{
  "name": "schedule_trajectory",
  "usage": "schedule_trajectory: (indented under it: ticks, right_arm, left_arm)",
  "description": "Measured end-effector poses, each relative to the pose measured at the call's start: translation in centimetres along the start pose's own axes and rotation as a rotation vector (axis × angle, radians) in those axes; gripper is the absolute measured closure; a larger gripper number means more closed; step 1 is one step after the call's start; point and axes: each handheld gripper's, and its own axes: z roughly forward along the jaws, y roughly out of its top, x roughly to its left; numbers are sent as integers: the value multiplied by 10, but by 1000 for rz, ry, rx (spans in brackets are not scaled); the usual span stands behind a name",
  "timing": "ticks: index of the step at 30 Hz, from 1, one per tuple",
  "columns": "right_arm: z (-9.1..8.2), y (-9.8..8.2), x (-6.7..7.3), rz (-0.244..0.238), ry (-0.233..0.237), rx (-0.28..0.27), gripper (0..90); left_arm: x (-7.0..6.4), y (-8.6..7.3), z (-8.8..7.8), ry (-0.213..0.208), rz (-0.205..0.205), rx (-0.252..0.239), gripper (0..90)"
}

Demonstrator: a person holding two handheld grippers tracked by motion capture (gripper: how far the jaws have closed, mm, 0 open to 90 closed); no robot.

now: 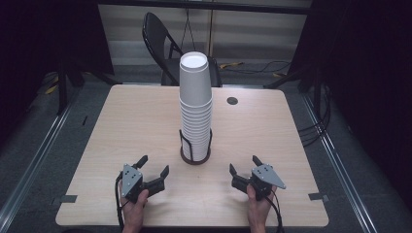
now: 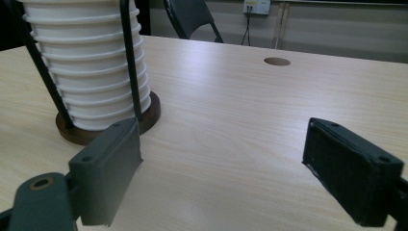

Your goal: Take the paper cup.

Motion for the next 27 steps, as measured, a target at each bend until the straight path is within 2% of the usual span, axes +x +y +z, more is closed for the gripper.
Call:
schedule_trajectory:
  ticks: [4,14,16,23,27]
  right_arm:
    - [0,0,-2,18,-5,0,130]
    - [3,1,0,-4,-13,36,131]
    - [3,1,0,0,15,34,131]
    - [1,7,0,30,57,30,134]
    - [0,14,2,31,79,19,142]
  left_arm:
    - [-1,0,1,1,11,6,161]
    - [-1,1,2,0,16,17,162]
    - [-1,0,1,-2,7,8,162]
    - [0,1,3,-10,3,26,162]
    - [0,1,3,-11,2,23,162]
